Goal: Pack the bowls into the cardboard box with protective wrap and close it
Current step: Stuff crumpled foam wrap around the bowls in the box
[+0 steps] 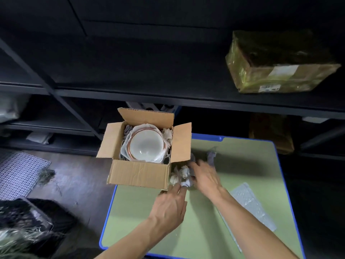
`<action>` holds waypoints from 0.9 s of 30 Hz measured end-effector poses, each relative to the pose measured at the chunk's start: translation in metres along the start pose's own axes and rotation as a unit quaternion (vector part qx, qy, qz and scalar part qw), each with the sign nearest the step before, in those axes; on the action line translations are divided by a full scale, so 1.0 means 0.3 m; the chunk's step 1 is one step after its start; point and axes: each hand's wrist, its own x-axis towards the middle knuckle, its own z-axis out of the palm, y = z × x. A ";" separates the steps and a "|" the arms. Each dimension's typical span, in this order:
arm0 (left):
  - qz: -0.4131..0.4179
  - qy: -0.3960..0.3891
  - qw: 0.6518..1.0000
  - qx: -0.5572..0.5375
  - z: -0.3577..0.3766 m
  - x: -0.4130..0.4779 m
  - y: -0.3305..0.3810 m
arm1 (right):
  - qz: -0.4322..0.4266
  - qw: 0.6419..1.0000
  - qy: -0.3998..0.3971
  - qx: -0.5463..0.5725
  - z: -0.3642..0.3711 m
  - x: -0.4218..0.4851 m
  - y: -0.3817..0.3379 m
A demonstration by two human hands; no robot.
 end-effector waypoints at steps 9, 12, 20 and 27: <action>-0.050 0.021 0.997 -0.061 0.010 0.015 0.006 | 0.040 0.990 0.109 0.085 -0.048 -0.138 0.035; -0.007 0.047 0.990 -0.133 0.014 0.032 0.023 | 0.040 0.985 0.108 0.127 -0.074 -0.203 0.055; 0.044 0.124 0.966 -0.222 -0.037 0.020 0.061 | -0.036 0.969 0.076 0.232 -0.127 -0.320 0.021; 0.080 0.199 0.939 -0.270 -0.180 -0.081 0.022 | -0.072 0.943 0.088 0.312 -0.260 -0.316 -0.080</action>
